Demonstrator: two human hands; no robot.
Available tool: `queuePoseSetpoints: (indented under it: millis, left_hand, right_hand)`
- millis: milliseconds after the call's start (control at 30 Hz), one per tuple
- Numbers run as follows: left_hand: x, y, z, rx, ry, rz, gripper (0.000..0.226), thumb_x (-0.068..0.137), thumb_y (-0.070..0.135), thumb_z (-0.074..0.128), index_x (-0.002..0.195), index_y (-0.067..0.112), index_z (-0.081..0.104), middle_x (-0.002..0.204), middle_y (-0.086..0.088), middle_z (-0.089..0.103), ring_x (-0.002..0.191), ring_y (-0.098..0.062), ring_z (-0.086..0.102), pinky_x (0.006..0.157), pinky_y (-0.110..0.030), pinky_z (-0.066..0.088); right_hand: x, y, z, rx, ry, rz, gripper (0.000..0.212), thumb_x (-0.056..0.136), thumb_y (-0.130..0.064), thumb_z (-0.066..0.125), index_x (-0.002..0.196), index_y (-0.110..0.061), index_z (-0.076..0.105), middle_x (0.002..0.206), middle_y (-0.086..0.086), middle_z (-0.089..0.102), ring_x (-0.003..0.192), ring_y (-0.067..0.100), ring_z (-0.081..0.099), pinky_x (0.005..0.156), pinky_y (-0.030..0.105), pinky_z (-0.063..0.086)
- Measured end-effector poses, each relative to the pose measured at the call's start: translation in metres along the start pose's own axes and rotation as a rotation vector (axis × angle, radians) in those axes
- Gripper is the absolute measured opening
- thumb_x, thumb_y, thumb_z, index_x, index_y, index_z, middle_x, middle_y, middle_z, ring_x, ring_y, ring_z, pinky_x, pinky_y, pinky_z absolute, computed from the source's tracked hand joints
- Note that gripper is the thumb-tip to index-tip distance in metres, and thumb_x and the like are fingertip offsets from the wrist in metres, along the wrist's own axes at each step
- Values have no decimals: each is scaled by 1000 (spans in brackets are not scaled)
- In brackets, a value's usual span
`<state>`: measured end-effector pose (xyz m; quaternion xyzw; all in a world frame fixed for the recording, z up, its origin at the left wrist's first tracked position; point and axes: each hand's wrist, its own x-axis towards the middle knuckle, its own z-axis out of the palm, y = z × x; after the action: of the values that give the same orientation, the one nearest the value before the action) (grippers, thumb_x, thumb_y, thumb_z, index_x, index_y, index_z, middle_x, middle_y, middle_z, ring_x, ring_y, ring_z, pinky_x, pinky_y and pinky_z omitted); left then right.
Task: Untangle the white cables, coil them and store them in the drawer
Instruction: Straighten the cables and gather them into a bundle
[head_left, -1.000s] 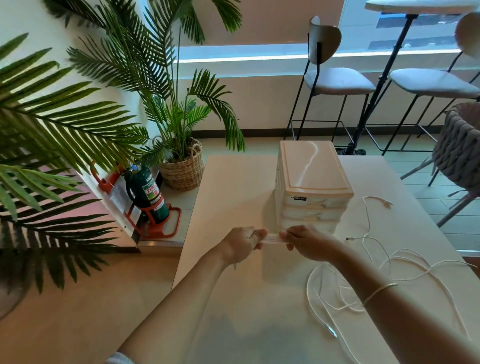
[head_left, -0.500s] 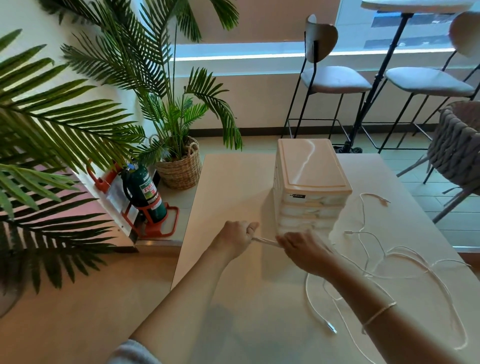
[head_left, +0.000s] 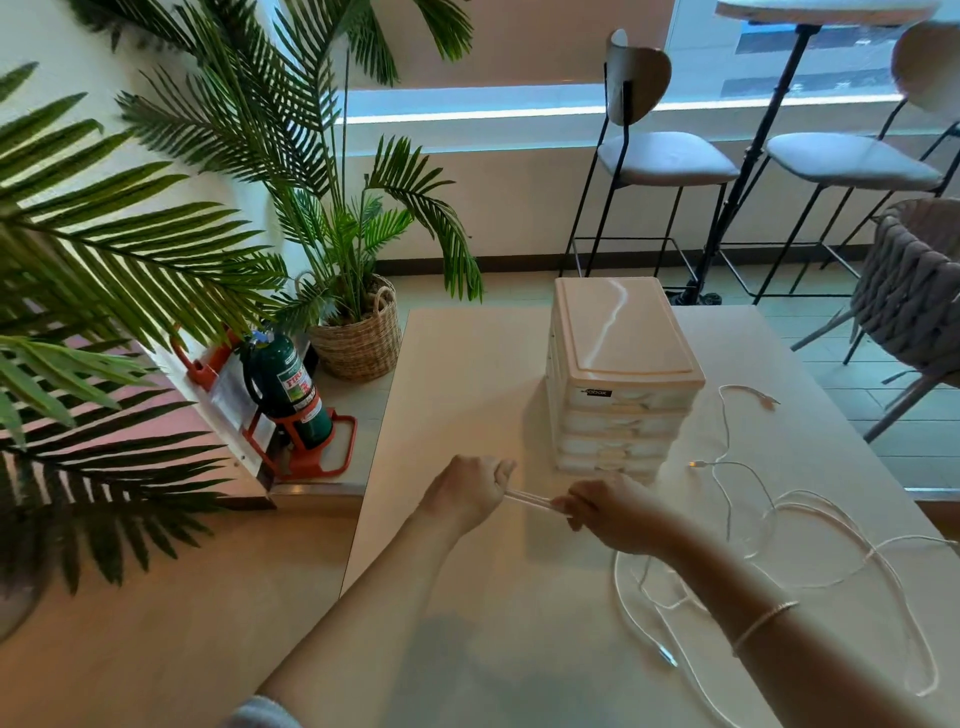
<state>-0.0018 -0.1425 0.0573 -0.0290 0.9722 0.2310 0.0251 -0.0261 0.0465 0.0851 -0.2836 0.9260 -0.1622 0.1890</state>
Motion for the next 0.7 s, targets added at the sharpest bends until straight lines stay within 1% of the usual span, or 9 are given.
queuePoseSetpoints:
  millis: [100, 167, 233, 300, 400, 467, 533, 600, 700]
  left_hand:
    - [0, -4, -1, 14, 14, -19, 43, 98, 35, 37, 95, 1, 63, 99, -24, 65, 95, -39, 58, 72, -38, 42]
    - [0, -7, -1, 26, 16, -30, 44, 98, 38, 37, 97, 4, 64, 100, -23, 65, 95, -39, 59, 72, -38, 43]
    - [0, -9, -2, 44, 16, -32, 45, 98, 40, 36, 98, 5, 64, 100, -22, 66, 95, -39, 59, 71, -38, 44]
    - [0, -17, -6, 52, 12, -59, 46, 98, 39, 35, 99, 4, 64, 100, -21, 66, 96, -39, 59, 71, -38, 44]
    - [0, -34, -14, 78, 18, -120, 47, 99, 38, 33, 101, 3, 63, 101, -22, 65, 96, -38, 58, 72, -38, 43]
    - [0, -36, -15, 58, 7, -111, 46, 99, 37, 34, 98, 2, 64, 99, -22, 65, 96, -38, 58, 73, -38, 43]
    - [1, -28, -12, 25, -13, -86, 46, 99, 36, 35, 95, 1, 64, 96, -22, 66, 94, -38, 58, 73, -38, 43]
    - [0, -16, -9, 12, -33, -66, 45, 99, 36, 36, 97, 1, 64, 97, -21, 66, 94, -37, 58, 74, -38, 44]
    - [-1, -2, -3, 22, -61, -53, 45, 99, 38, 35, 99, 2, 64, 101, -21, 65, 97, -36, 58, 76, -37, 44]
  right_hand:
    - [-6, 24, -13, 66, -51, 55, 21, 92, -36, 51, 76, -26, 60, 71, -7, 53, 73, 12, 50, 60, 22, 35]
    - [-12, 45, -19, 238, -54, 140, 18, 87, -34, 61, 71, -28, 55, 64, -9, 52, 58, 6, 46, 50, 14, 33]
    - [-19, 69, -27, 356, -115, 236, 16, 83, -27, 67, 72, -25, 56, 58, -6, 51, 44, 5, 40, 43, 15, 31]
    - [-30, 95, -40, 257, -166, 317, 19, 80, -19, 70, 71, -25, 55, 58, -5, 51, 44, 8, 41, 41, 17, 32]
    - [-45, 126, -53, 36, -135, 444, 26, 77, -18, 73, 68, -28, 51, 65, -8, 48, 60, 11, 46, 44, 12, 32]
    - [-45, 127, -54, -3, -167, 521, 23, 74, -20, 75, 79, -25, 53, 73, -6, 50, 59, 9, 46, 40, 10, 34]
    - [-37, 116, -49, -100, -266, 563, 47, 70, -30, 78, 109, -24, 52, 101, 1, 60, 84, 14, 55, 63, 15, 43]
    - [-24, 94, -39, -104, -267, 496, 75, 69, -35, 78, 132, -23, 40, 129, 6, 52, 114, 20, 51, 88, 22, 40]
    - [-2, 35, -19, 67, -106, 191, 66, 78, -37, 70, 135, -19, 42, 135, 4, 49, 122, 18, 47, 100, 23, 35]
